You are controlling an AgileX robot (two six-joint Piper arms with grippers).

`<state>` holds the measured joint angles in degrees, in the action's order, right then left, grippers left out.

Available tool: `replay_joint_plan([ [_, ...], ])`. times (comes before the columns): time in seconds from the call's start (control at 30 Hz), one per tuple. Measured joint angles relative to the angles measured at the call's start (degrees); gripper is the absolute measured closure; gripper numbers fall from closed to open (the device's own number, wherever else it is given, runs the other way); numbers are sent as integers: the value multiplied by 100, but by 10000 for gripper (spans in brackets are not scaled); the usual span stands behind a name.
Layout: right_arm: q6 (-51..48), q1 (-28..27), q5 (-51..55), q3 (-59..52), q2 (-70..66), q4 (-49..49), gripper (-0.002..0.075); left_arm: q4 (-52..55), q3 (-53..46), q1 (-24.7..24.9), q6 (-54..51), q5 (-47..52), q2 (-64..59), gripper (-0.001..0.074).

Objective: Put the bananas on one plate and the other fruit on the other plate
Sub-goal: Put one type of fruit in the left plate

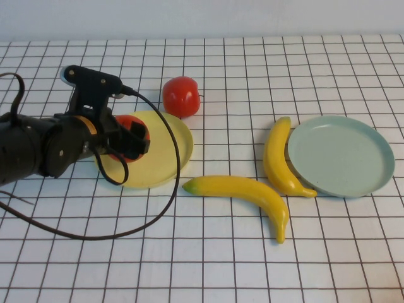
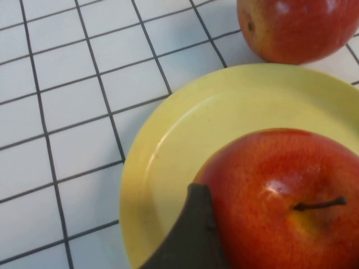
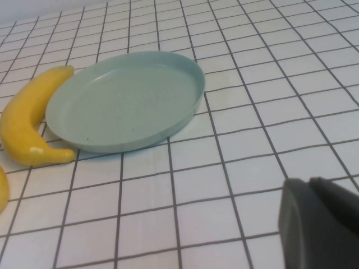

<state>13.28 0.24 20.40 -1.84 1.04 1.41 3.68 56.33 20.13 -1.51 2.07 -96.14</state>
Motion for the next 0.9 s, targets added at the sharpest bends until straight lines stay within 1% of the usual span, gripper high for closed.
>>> replay_joint_plan([
  [0.23,0,0,0,0,0,0,742,26,0,-45,-1,-100,0,153],
  [0.3,0,0,0,0,0,0,742,26,0,-95,15,-62,0,132],
  [0.37,0,0,0,0,0,0,742,4,0,-130,36,-5,0,82],
  [0.43,0,0,0,0,0,0,742,4,0,-130,44,56,0,68],
  [0.57,0,0,0,0,0,0,742,-9,0,-130,44,254,0,67],
  [0.77,0,0,0,0,0,0,742,26,19,-118,24,86,281,67],
  [0.9,0,0,0,0,0,0,742,356,438,0,-11,176,560,67],
])
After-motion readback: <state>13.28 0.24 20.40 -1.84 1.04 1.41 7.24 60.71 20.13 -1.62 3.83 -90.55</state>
